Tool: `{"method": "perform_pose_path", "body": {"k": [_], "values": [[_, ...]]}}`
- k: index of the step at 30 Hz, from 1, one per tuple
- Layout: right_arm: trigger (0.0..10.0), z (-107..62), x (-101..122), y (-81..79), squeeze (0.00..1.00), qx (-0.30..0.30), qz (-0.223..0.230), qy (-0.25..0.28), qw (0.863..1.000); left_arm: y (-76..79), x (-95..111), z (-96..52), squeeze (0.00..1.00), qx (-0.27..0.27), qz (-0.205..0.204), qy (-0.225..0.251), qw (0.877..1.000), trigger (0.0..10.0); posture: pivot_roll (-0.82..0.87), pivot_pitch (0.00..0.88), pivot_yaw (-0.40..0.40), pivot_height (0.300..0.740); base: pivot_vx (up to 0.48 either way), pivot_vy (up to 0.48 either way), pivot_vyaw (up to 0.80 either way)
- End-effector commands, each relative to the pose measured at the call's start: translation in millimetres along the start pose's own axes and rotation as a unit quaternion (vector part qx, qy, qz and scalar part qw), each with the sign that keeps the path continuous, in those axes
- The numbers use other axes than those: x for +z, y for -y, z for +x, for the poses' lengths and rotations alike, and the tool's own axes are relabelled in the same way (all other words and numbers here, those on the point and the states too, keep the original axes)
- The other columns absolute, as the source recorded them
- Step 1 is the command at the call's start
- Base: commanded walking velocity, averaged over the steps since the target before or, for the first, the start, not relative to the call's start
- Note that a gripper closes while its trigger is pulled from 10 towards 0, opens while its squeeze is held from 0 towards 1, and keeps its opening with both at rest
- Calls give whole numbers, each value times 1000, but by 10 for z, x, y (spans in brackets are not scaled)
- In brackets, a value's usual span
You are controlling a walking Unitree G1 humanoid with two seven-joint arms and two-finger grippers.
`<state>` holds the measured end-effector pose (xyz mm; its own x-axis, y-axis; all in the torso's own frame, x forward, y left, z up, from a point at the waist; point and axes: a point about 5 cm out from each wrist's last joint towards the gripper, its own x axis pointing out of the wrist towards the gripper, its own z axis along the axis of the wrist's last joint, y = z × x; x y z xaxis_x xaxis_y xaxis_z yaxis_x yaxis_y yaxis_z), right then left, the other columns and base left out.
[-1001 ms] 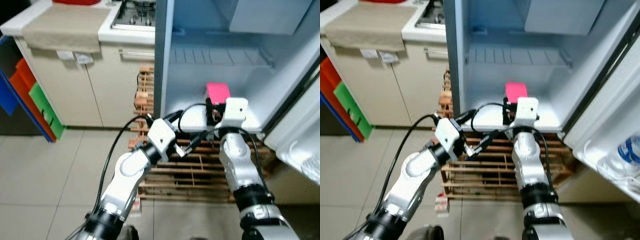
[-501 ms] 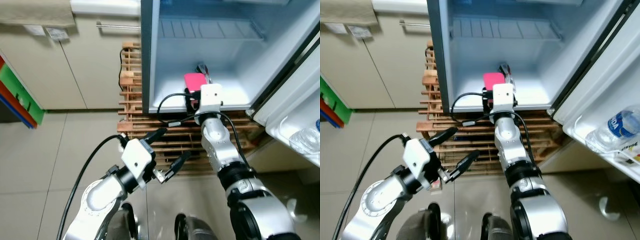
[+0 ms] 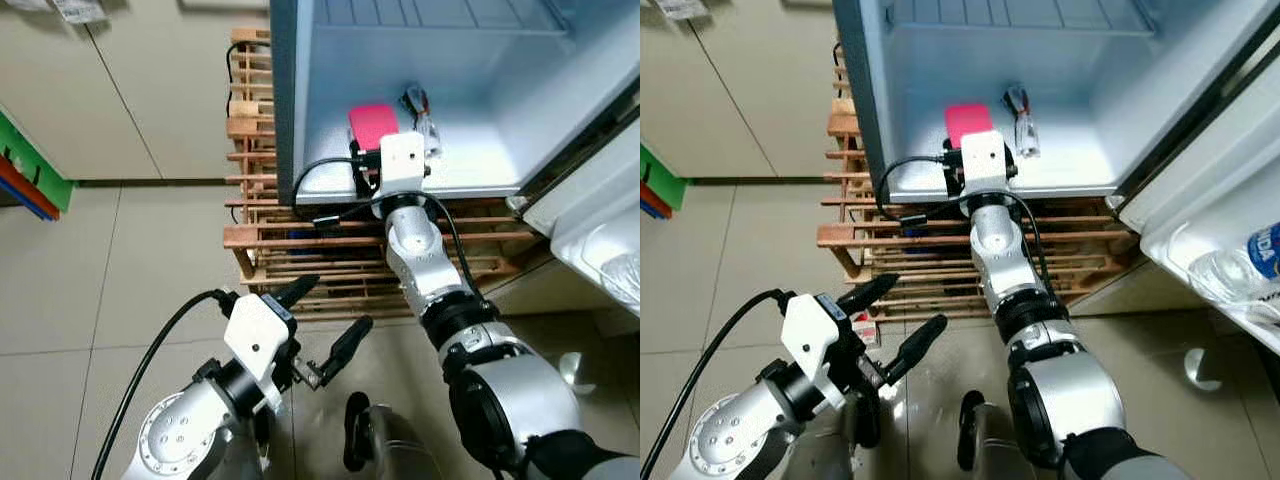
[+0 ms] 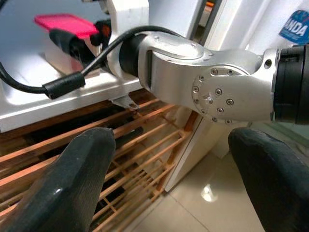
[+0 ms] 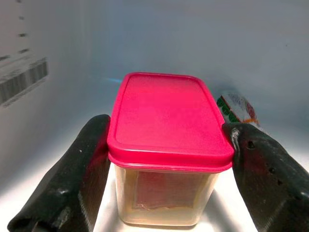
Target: Restocking fridge
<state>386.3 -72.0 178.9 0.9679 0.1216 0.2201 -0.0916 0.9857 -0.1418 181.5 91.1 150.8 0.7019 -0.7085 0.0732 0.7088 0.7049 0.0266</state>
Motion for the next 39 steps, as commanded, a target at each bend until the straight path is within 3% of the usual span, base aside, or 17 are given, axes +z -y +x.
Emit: {"method": "perform_pose_path", "body": {"k": [1,2,8,17,23,24,25,26,30,33,36,39], "values": [[10000,8,13,30,0,-6,-10,8,1000,36,19,-23,0,-2,-7,0,1000,10000,129,394,-80,740,0,0,0],[10000,25,48,34,1000,-7,-15,16,1000,33,22,-26,0,-1,-7,-1,1000,10000,129,394,-80,740,0,0,0],[10000,148,228,152,1000,-32,-25,42,998,54,19,-49,0,2,-6,-8,1000,10000,136,389,-80,740,0,0,0],[10000,132,189,185,1000,-36,15,36,999,45,14,-6,0,4,-2,-7,1000,10000,122,377,-88,740,0,0,0],[10000,119,168,193,1000,-29,17,37,999,14,13,48,0,6,1,-3,1000,10000,113,359,-97,740,0,0,0],[10000,114,192,206,549,-27,15,47,998,-6,19,69,0,9,4,0,1000,10000,105,347,-102,740,0,0,0],[10000,114,192,206,549,-27,15,47,998,-6,19,69,0,9,4,0,1000,10000,105,347,-102,740,0,0,0],[10000,100,244,235,0,-26,13,68,997,-41,31,90,0,18,8,4,1000,10000,93,332,-108,740,0,0,0],[10000,-155,457,366,0,-21,12,143,989,-196,96,175,0,57,5,22,998,10000,45,269,-113,740,0,0,0],[10000,-261,473,396,0,-20,11,150,988,-251,97,222,0,65,3,27,998,10000,27,241,-112,740,0,0,0],[10000,-560,439,426,0,-22,17,145,989,-320,118,305,0,78,-2,38,996,10000,-8,161,-98,740,0,0,0],[10000,-682,359,472,0,-32,18,134,990,-428,107,386,0,101,0,41,994,10000,-27,95,-82,740,0,0,0]]}}
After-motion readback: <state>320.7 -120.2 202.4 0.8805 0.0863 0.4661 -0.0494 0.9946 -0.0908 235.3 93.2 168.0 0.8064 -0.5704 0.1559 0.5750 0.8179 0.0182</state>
